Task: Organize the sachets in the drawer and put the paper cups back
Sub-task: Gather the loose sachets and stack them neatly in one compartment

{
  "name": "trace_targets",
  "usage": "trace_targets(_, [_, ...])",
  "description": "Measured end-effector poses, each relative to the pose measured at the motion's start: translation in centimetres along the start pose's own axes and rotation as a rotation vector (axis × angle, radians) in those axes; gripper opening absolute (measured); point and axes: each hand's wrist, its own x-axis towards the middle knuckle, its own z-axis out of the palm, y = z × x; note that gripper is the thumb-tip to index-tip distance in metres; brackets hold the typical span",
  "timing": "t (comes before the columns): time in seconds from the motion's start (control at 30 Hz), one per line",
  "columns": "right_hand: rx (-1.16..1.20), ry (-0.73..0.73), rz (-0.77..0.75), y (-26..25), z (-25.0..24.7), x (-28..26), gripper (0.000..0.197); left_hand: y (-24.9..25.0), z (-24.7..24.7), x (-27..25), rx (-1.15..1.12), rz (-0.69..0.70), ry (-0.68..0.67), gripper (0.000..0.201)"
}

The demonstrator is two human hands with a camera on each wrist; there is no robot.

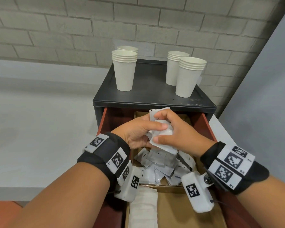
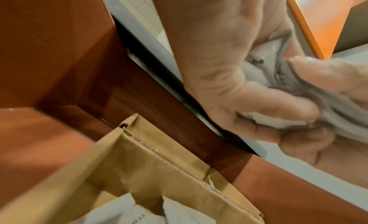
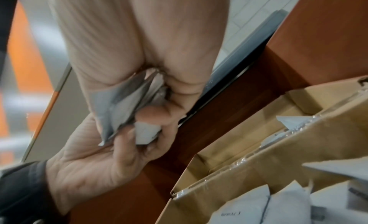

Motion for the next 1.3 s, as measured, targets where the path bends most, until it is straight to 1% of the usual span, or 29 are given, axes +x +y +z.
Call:
trace_targets(0.07, [-0.074, 0.084, -0.001, -0.1, 0.5, 0.0, 0.056, -0.1, 0.0, 0.2, -0.02, 0.017, 0.001, 0.044])
trace_targets(0.17, [-0.114, 0.185, 0.007, -0.2, 0.9, 0.2, 0.062, 0.0, 0.1, 0.2, -0.003, 0.037, 0.052, 0.036])
trace_targets(0.33, [-0.166, 0.232, 0.036, 0.1, 1.1, 0.5, 0.071, -0.1, 0.5, 0.3, 0.008, 0.065, 0.13, 0.03])
trace_targets(0.4, [-0.131, 0.247, 0.045, -0.1, 1.1, 0.4, 0.075, -0.2, 0.5, 0.4, 0.002, 0.068, 0.163, 0.032])
trace_targets(0.47, [-0.064, 0.245, 0.061, -0.2, 0.9, 0.3, 0.078, -0.2, 0.5, 0.4, 0.007, 0.073, 0.2, 0.038])
trace_targets(0.5, [-0.048, 0.247, 0.088, -0.1, 0.6, 0.3, 0.074, -0.1, 0.5, 0.4, 0.007, 0.074, 0.222, 0.042])
trace_targets(0.53, [-0.037, 0.267, 0.124, 0.0, 0.3, 0.3, 0.062, -0.1, 0.4, 0.4, 0.002, 0.075, 0.25, 0.043])
trace_targets(0.6, [-0.019, 0.285, 0.225, 0.6, -0.5, 0.4, 0.028, 0.3, 0.4, 0.4, -0.018, 0.08, 0.322, 0.039])
trace_targets(0.63, [-0.062, 0.233, 0.313, 1.0, -0.9, 0.4, 0.024, 0.4, 0.3, 0.4, -0.026, 0.084, 0.36, 0.038])
trace_targets(0.67, [-0.182, 0.121, 0.421, 1.5, -1.1, 0.3, 0.025, 0.5, 0.2, 0.4, -0.028, 0.088, 0.396, 0.038])
trace_targets(0.7, [-0.324, -0.032, 0.524, 1.9, -1.1, 0.2, 0.027, 0.6, 0.1, 0.4, -0.027, 0.094, 0.429, 0.039])
trace_targets(0.73, [-0.46, -0.18, 0.597, 2.2, -0.8, 0.0, 0.026, 0.7, 0.0, 0.4, -0.028, 0.099, 0.461, 0.039])
trace_targets(0.77, [-0.587, -0.288, 0.633, 2.3, -0.5, -0.1, 0.023, 0.8, 0.0, 0.4, -0.031, 0.105, 0.491, 0.038])
trace_targets(0.8, [-0.702, -0.352, 0.64, 2.2, -0.1, -0.2, 0.021, 0.8, 0.0, 0.3, -0.035, 0.109, 0.518, 0.037])
trace_targets(0.83, [-0.795, -0.385, 0.632, 2.2, 0.2, -0.3, 0.023, 0.8, 0.0, 0.3, -0.032, 0.112, 0.537, 0.037])
trace_targets(0.9, [-0.907, -0.405, 0.619, 1.6, 0.4, -0.6, 0.031, 0.8, -0.1, 0.3, -0.002, 0.115, 0.562, 0.037])
trace_targets(0.97, [-0.924, -0.366, 0.603, 1.5, 0.1, -0.7, 0.03, 0.8, -0.3, 0.3, 0.014, 0.119, 0.574, 0.038])
trace_targets(1.0, [-0.927, -0.306, 0.6, 1.3, -0.1, -0.8, 0.029, 0.8, -0.3, 0.3, 0.013, 0.12, 0.575, 0.038])
trace_targets(1.07, [-0.892, -0.142, 0.574, 1.3, -0.6, -0.7, 0.026, 0.8, -0.3, 0.3, 0.014, 0.115, 0.571, 0.039])
trace_targets(1.1, [-0.826, -0.054, 0.538, 1.3, -0.9, -0.5, 0.024, 0.8, -0.3, 0.2, 0.015, 0.11, 0.569, 0.04])
trace_targets(1.17, [-0.588, 0.095, 0.445, 0.9, -1.6, -0.2, 0.019, 0.8, -0.3, 0.2, 0.018, 0.094, 0.559, 0.042])
trace_targets(1.23, [-0.366, 0.203, 0.329, 0.3, -2.2, 0.1, 0.021, 0.7, -0.3, 0.3, 0.017, 0.076, 0.544, 0.045])
trace_targets(1.3, [-0.223, 0.292, 0.219, -0.2, -2.6, 0.5, 0.023, 0.6, -0.4, 0.3, 0.022, 0.057, 0.528, 0.046])
